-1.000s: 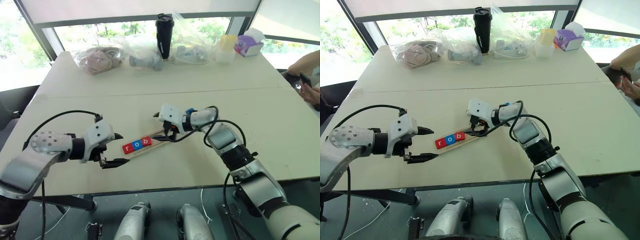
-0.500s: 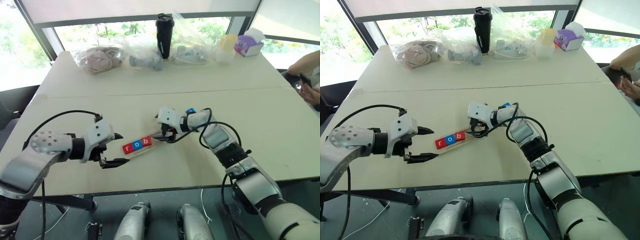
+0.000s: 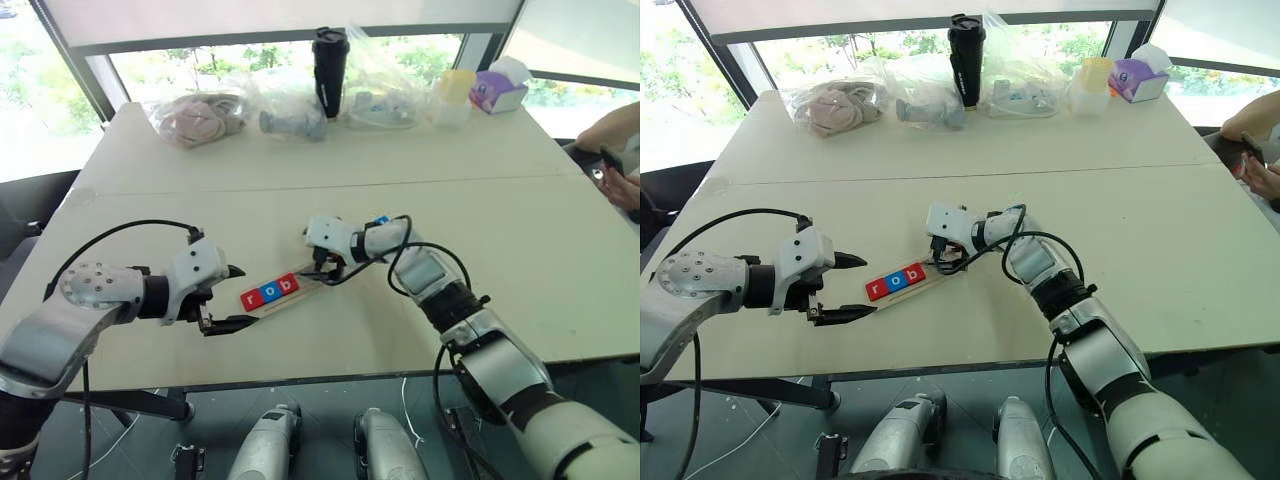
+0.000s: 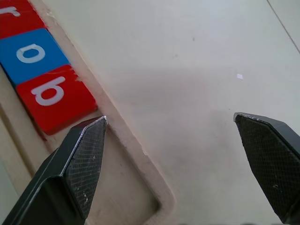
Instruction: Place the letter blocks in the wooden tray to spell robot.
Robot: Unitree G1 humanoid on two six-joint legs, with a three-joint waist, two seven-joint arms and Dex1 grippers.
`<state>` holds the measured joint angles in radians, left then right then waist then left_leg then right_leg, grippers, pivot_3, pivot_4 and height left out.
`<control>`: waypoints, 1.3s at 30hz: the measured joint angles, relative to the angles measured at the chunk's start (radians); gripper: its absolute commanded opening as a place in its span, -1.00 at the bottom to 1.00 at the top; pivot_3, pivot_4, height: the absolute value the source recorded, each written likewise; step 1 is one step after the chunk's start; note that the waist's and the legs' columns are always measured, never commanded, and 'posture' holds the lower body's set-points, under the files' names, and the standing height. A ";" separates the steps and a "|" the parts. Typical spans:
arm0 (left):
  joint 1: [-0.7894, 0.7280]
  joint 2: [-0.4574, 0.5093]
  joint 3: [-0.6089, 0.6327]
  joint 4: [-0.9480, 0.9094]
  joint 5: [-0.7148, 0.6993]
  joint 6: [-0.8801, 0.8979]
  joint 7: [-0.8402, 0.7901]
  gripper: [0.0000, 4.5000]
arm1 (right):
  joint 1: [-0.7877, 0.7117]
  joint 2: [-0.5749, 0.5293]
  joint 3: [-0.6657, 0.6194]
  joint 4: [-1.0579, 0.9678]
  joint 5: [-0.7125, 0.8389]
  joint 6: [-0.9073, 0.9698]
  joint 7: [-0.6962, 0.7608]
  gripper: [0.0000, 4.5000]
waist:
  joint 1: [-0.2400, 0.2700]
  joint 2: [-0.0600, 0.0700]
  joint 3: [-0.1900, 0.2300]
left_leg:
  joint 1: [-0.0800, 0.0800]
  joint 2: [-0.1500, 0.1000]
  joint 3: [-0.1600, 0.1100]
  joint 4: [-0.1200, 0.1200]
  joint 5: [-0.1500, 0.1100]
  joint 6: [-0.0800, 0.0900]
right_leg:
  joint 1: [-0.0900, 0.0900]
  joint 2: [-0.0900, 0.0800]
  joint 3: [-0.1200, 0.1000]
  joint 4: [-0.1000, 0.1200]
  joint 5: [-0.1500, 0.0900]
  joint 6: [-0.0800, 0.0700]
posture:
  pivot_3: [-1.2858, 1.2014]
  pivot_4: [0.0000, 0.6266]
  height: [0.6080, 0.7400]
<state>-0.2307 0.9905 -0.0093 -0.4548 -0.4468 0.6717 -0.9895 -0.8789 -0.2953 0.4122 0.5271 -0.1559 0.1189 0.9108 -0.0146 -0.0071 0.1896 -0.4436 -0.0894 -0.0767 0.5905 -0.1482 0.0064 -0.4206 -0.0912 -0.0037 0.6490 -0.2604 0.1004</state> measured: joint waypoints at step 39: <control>-0.145 -0.138 -0.010 0.040 -0.085 0.058 0.054 1.00 | 0.359 -0.114 -0.301 -0.570 0.286 0.703 -0.345 0.74 | 0.002 0.000 0.000 | 0.000 0.000 0.001 0.002 0.001 0.002 | 0.007 -0.004 0.001 -0.002 -0.002 -0.004 | 0.03 -0.52 1.00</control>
<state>-0.3758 0.8528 -0.0197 -0.4147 -0.5314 0.7296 -0.9353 -0.5194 -0.4093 0.1113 -0.0429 0.1297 0.8219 0.5660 -0.0130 -0.0076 0.1895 -0.4432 -0.0893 -0.0759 0.5923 -0.1473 0.0080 -0.4133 -0.0950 -0.0031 0.6473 -0.2624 0.0967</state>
